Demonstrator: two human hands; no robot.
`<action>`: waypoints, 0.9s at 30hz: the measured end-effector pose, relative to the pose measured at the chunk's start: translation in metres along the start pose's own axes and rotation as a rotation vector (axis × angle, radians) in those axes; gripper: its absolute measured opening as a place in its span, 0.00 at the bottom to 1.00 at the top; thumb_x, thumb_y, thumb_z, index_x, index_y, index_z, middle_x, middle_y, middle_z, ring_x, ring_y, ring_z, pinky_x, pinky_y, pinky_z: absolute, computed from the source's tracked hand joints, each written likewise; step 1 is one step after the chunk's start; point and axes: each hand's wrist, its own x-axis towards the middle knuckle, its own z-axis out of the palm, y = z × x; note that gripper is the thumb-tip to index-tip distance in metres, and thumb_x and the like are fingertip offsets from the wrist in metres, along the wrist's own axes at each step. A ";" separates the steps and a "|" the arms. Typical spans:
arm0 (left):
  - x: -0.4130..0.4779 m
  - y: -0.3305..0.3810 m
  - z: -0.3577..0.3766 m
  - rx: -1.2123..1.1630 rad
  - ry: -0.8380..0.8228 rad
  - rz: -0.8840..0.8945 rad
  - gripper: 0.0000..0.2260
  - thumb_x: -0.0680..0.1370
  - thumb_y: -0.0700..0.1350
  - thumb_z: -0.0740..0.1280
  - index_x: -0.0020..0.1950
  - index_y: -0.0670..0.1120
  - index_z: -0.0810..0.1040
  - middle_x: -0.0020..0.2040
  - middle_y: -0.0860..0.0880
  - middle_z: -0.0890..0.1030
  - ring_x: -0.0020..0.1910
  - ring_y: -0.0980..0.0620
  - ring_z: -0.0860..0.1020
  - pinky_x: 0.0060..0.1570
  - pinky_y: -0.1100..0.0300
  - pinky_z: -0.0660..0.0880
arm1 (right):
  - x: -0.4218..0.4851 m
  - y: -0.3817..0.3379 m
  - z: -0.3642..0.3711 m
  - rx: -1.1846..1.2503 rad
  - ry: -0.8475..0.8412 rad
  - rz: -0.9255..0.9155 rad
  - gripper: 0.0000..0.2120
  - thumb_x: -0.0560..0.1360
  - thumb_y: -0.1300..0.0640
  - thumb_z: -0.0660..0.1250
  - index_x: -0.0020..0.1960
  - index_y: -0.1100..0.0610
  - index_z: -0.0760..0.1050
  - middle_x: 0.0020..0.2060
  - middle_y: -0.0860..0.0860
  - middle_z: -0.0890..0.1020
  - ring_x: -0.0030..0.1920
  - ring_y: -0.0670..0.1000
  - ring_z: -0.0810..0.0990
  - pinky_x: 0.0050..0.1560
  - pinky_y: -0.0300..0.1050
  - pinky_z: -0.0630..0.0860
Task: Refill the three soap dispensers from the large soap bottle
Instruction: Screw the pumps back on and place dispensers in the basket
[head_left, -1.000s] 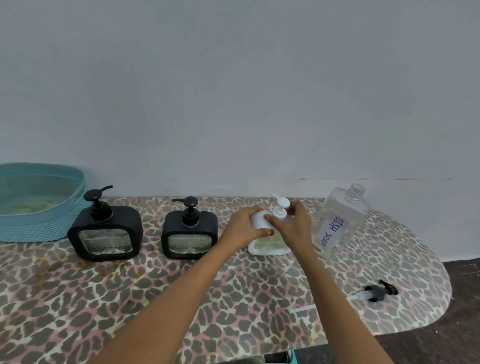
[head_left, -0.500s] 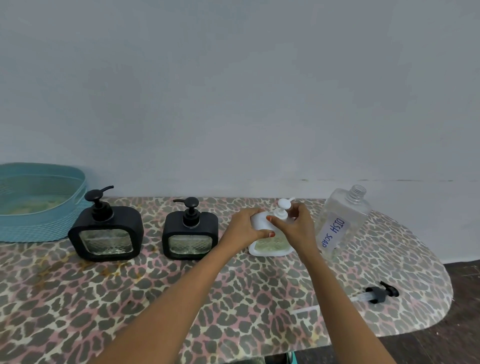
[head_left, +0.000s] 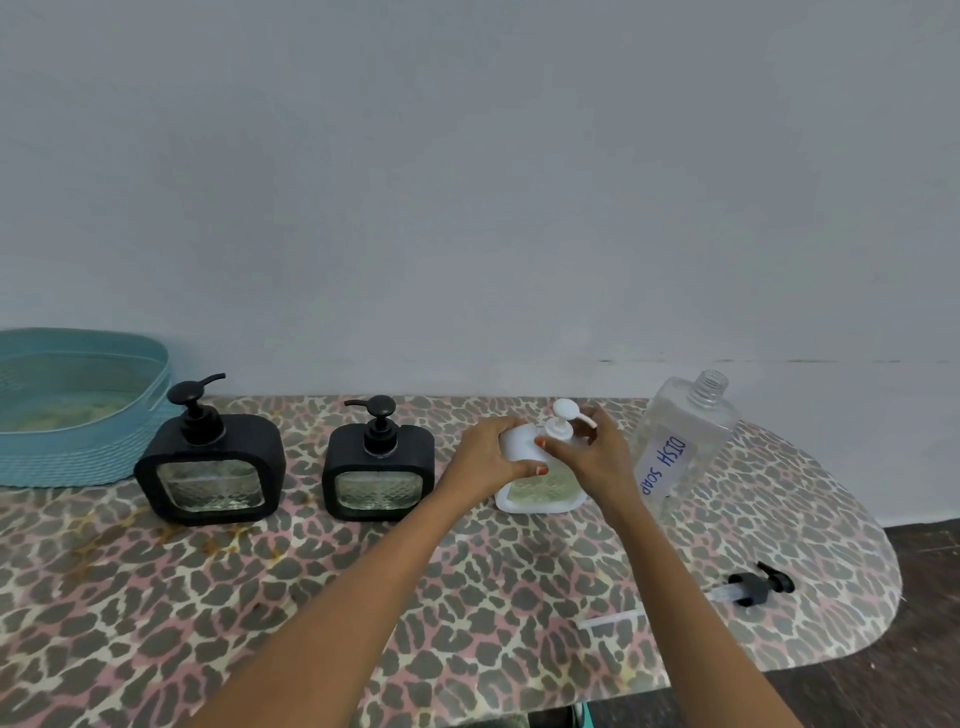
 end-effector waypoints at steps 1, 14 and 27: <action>0.000 0.000 0.000 -0.005 -0.003 0.000 0.24 0.66 0.45 0.76 0.60 0.44 0.75 0.59 0.47 0.77 0.54 0.53 0.74 0.51 0.62 0.68 | 0.000 0.000 0.005 0.001 0.045 -0.009 0.20 0.66 0.60 0.75 0.53 0.63 0.72 0.45 0.55 0.76 0.45 0.54 0.74 0.39 0.35 0.67; 0.001 -0.001 0.000 -0.001 0.001 0.010 0.24 0.66 0.45 0.76 0.60 0.45 0.75 0.59 0.47 0.77 0.52 0.53 0.73 0.49 0.62 0.68 | -0.005 -0.005 -0.019 -0.020 -0.241 -0.062 0.13 0.74 0.62 0.67 0.57 0.55 0.75 0.50 0.49 0.79 0.51 0.47 0.75 0.45 0.27 0.68; 0.001 -0.002 0.000 -0.001 0.004 -0.013 0.28 0.66 0.45 0.76 0.64 0.44 0.73 0.62 0.47 0.75 0.60 0.49 0.74 0.55 0.61 0.69 | -0.002 -0.001 -0.011 -0.056 -0.211 -0.125 0.15 0.73 0.62 0.67 0.59 0.56 0.74 0.52 0.50 0.78 0.51 0.49 0.74 0.51 0.33 0.69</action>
